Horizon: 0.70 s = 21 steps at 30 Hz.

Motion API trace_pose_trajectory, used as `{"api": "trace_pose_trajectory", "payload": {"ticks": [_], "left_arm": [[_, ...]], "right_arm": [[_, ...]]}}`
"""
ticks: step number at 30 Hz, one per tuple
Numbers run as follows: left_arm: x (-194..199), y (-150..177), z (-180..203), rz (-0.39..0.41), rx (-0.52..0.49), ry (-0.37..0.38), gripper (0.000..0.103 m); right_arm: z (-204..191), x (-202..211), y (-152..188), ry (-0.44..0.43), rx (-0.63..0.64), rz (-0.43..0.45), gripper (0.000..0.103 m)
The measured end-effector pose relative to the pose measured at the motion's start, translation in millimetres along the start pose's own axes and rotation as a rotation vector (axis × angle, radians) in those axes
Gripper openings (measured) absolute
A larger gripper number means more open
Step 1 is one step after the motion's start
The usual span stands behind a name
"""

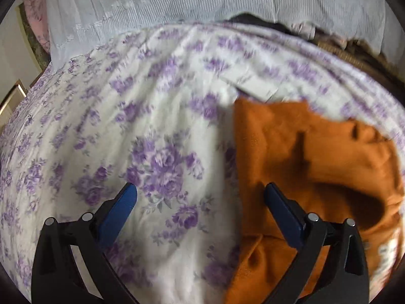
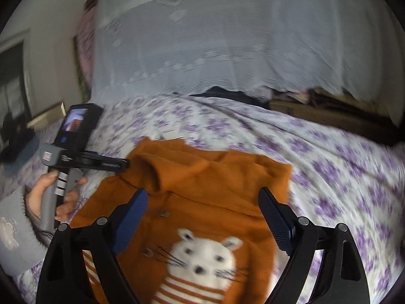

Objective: Fold small clothes
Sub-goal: 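Grasp the collar edge of the cardigan with the right gripper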

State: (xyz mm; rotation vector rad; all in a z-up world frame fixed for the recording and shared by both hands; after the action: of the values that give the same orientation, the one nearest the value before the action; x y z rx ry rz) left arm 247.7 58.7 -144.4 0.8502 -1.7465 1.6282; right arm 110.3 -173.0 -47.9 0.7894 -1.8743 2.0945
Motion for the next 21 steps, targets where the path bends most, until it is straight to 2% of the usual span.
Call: {"api": "trace_pose_trajectory", "payload": {"ticks": [3,6,9,12,15,16,17,19,21], "left_arm": [[-11,9,-3,-0.020,-0.003,0.011,0.099],[-8,10,-6,-0.017,0.013,0.022,0.099],[-8,13,-12,-0.029,0.046,0.048,0.099],[-9,14,-14,-0.033,0.049,0.038,0.099],[-10,15,-11,-0.026,0.014,0.001,0.099],[-10,14,-10,-0.024,0.009,-0.004,0.099],[-10,14,-11,-0.025,0.011,-0.001,0.099],[-10,15,-12,-0.027,0.017,0.005,0.099],[-9,15,-11,-0.023,0.013,-0.002,0.099]], "right_arm": [[-37,-26,-18,0.016,0.104,-0.017,0.088],[-76,-69,-23,0.049,0.244,-0.088,0.081],[-90,-98,-18,0.111,0.310,-0.135,0.067],[-84,-117,-11,0.150,0.284,-0.188,0.056],[-80,-130,-10,0.169,0.269,-0.200,0.033],[-76,-130,-11,0.156,0.243,-0.193,0.011],[-70,-126,-17,0.140,0.187,-0.178,0.006],[-34,-108,-29,0.115,-0.028,-0.108,0.006],[13,-90,-24,0.127,-0.229,-0.068,0.010]]}}
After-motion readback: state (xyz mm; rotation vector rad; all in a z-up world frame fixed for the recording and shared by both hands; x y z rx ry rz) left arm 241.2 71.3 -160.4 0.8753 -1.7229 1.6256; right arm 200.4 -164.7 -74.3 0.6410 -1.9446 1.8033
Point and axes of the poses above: each gripper's, at about its wrist camera, not at the fingertips, and x roughly against the way its jaws point, z to its right, y to its underside, the point moved 7 cm from there along -x, roughly the way its jaws point, and after that the axes turned 3 degrees about z, right-handed, at the moved point
